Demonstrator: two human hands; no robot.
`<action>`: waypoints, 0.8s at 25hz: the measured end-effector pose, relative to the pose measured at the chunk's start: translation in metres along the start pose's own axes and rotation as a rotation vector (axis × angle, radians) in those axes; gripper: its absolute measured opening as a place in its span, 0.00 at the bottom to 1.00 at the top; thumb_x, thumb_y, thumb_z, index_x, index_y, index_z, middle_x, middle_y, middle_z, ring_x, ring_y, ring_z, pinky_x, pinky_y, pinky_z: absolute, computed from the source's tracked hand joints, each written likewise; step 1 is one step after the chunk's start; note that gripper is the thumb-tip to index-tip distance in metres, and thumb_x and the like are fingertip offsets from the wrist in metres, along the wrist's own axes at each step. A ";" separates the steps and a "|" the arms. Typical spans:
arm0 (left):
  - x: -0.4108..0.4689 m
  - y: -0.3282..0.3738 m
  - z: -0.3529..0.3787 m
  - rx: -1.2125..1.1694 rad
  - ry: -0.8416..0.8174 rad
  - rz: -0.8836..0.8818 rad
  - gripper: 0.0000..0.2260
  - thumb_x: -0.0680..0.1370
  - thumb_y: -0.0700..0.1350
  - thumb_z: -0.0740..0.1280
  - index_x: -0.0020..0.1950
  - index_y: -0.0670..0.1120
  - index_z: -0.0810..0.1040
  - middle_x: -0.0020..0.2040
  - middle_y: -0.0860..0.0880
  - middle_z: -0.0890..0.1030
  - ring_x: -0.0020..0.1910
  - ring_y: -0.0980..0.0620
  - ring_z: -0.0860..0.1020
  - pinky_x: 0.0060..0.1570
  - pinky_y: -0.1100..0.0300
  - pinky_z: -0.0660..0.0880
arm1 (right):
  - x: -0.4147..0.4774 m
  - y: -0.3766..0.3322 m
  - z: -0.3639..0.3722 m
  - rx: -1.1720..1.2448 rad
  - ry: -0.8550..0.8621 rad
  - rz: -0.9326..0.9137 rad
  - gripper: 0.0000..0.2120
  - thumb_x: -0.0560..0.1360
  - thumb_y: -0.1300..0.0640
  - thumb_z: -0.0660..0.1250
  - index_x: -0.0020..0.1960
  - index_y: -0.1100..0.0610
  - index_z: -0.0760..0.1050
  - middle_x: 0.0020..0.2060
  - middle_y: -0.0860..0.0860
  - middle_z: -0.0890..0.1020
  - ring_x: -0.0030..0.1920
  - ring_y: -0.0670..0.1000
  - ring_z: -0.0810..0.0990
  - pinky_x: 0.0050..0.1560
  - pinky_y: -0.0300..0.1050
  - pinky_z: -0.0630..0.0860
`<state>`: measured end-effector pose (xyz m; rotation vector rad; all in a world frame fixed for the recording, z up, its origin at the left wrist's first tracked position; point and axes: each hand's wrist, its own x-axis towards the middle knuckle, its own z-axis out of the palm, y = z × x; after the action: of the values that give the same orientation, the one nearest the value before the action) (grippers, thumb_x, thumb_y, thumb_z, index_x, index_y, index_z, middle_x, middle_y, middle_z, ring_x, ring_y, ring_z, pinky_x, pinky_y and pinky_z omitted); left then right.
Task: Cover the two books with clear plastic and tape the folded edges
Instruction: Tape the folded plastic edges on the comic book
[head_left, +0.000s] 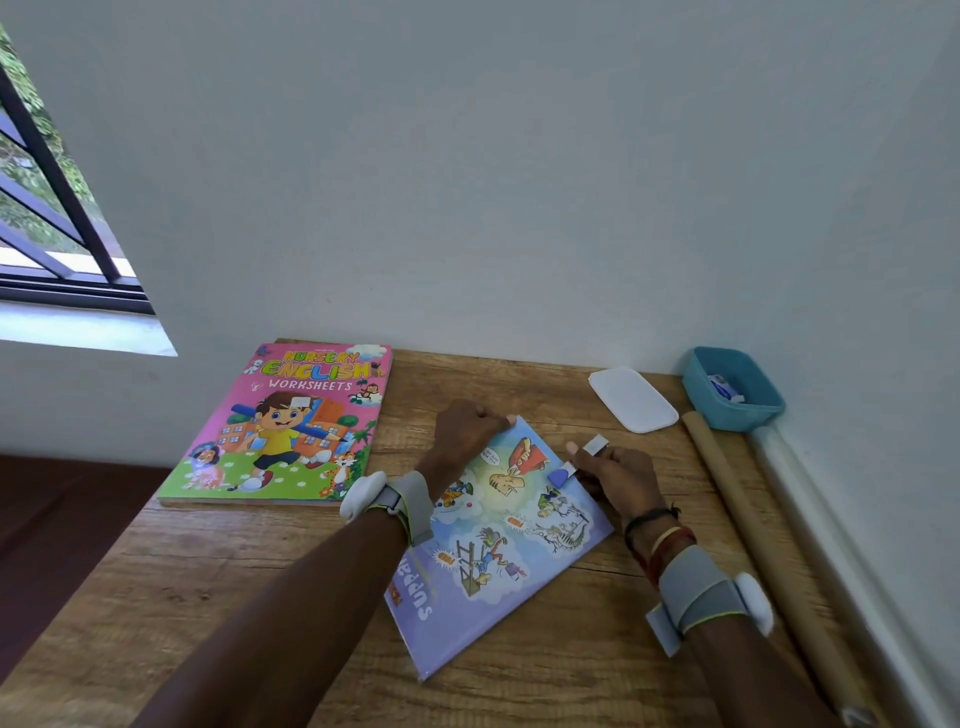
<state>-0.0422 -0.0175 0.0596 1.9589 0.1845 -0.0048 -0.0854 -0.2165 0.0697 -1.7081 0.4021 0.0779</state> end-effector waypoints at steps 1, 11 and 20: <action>0.000 -0.001 -0.002 -0.003 0.006 -0.003 0.12 0.73 0.52 0.74 0.39 0.43 0.86 0.38 0.46 0.85 0.35 0.52 0.83 0.36 0.62 0.77 | -0.002 -0.003 -0.005 -0.003 -0.024 0.006 0.13 0.68 0.53 0.77 0.34 0.62 0.80 0.31 0.56 0.83 0.32 0.52 0.80 0.36 0.44 0.77; -0.005 -0.004 0.007 0.338 0.227 0.166 0.12 0.75 0.52 0.70 0.38 0.45 0.85 0.34 0.51 0.83 0.34 0.53 0.80 0.37 0.57 0.77 | -0.003 -0.004 -0.025 -0.005 -0.021 0.006 0.13 0.72 0.53 0.73 0.39 0.63 0.79 0.36 0.57 0.82 0.36 0.54 0.79 0.39 0.46 0.77; -0.023 0.012 0.027 1.051 0.229 0.314 0.07 0.79 0.47 0.66 0.53 0.45 0.79 0.50 0.45 0.78 0.50 0.44 0.78 0.45 0.51 0.76 | -0.064 0.018 0.057 -0.581 0.224 -0.265 0.12 0.77 0.45 0.63 0.49 0.53 0.77 0.41 0.50 0.82 0.44 0.54 0.80 0.41 0.43 0.69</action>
<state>-0.0609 -0.0496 0.0625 3.0197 0.0051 0.4023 -0.1405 -0.1500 0.0602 -2.3419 0.3317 -0.2124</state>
